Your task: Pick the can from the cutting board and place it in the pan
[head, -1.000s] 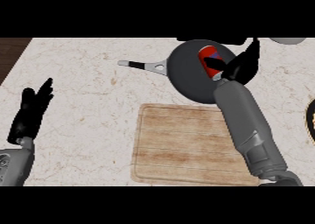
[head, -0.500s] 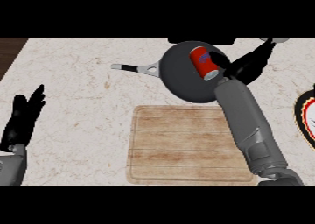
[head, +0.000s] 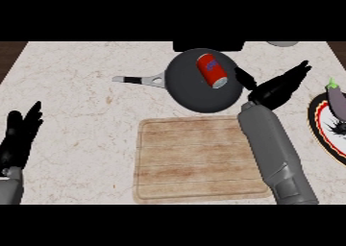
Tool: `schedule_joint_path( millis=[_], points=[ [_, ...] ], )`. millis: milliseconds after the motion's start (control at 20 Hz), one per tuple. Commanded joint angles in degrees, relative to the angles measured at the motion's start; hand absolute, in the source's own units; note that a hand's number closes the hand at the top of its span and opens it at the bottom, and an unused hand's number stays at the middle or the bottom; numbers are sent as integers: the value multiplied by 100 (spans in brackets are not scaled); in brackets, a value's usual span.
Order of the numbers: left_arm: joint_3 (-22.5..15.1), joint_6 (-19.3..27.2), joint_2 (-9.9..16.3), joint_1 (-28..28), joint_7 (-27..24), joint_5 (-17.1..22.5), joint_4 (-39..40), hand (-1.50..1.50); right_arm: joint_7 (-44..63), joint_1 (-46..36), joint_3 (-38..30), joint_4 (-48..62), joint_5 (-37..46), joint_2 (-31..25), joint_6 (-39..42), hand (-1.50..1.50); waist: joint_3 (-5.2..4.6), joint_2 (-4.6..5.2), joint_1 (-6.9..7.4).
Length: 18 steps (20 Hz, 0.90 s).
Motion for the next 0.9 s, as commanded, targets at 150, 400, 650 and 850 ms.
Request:
schedule_joint_path(
  millis=[150, 400, 650, 850],
  points=[
    [116, 162, 18, 246, 69, -52, -97, 0, 386, 1361, 1145, -1608, -258, 26, 87, -150, -9, -121, -296],
    [239, 93, 78, 411, -202, 21, -34, 0, 681, 2631, 1980, -2818, -232, 26, 221, -150, -20, -87, -326],
    [314, 87, 100, 495, -92, 92, -186, 0, 864, 3953, 2543, -4211, 78, 27, 453, -150, -25, -79, -377],
    [221, 164, -10, 467, -65, 8, -165, 0, 879, 5245, 2988, -5569, 368, 27, 748, -150, -27, -50, -465]
  ],
)
